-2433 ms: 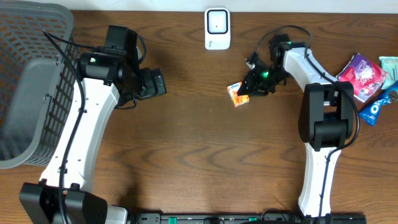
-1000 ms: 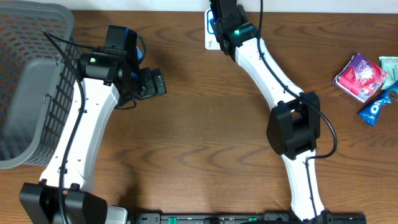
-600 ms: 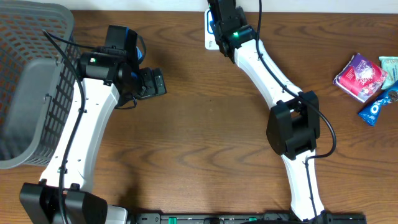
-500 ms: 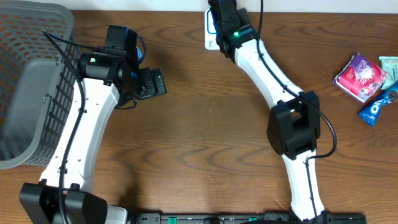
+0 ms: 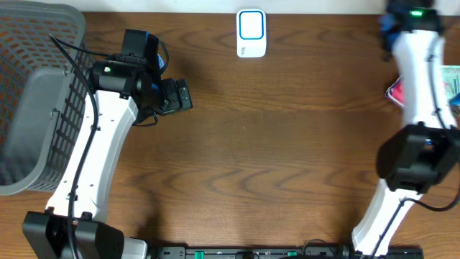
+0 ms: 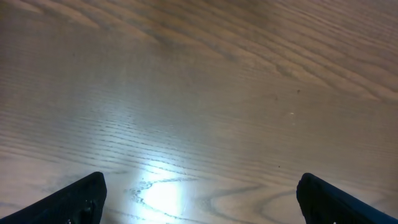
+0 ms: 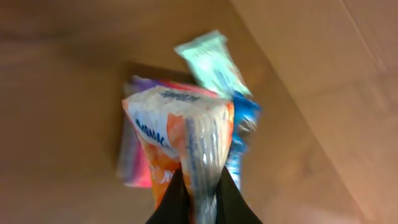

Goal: Scan the item barcode
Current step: 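Carry the Kleenex pack to the far right and release it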

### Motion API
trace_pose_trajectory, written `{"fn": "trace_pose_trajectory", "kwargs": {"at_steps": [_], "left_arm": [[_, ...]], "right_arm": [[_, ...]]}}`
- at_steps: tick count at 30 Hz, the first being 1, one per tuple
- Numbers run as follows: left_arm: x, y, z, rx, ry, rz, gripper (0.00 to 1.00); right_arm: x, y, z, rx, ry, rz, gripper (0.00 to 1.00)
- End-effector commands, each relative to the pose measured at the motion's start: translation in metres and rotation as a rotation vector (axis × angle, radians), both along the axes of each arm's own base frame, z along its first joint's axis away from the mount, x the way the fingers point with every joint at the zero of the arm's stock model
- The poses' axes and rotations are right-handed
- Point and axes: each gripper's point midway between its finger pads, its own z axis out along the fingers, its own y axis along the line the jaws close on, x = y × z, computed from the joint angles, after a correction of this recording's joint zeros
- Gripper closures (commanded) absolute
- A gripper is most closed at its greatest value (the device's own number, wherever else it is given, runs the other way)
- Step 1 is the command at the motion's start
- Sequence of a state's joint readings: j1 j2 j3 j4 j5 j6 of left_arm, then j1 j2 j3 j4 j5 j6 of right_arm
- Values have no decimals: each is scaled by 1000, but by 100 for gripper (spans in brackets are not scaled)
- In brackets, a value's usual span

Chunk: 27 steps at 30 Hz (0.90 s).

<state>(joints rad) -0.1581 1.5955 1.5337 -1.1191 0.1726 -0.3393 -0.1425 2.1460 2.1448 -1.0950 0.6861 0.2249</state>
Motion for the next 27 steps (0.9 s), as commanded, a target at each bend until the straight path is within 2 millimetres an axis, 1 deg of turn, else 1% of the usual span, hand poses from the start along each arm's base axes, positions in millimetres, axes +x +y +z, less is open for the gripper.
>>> {"fn": "trace_pose_trajectory", "kwargs": {"at_steps": [1,6,9,13,18,21,22,23,24,25,27], "left_arm": [[1,3,0,11,0,2,2],[1,3,0,11,0,2,2],[1,3,0,11,0,2,2],[1,3,0,11,0,2,2],[1,3,0,11,0,2,2],[1,3,0,11,0,2,2],[1,3,0,11,0,2,2],[1,3,0,11,0,2,2],[1,3,0,11,0,2,2],[1,3,0,11,0,2,2],[1,3,0,11,0,2,2]], "right_arm": [[-27,-41,-8,40,-2,-144,99],[-45,-77,-23,153,-15,-208,99],[-57,-98,-27,174,-40,-275,99],[-68,-118,-32,190,-67,-350,99],[-65,-127,-46,246,-88,-350,98],[-59,-128,-59,273,-87,-346,98],[-58,-127,-62,281,-87,-343,95],[-56,-127,-68,288,-81,-342,86],[-55,-127,-72,294,-77,-340,71],[-54,-126,-78,298,-64,-340,44],[-56,-124,-86,306,-39,-342,7]]}}
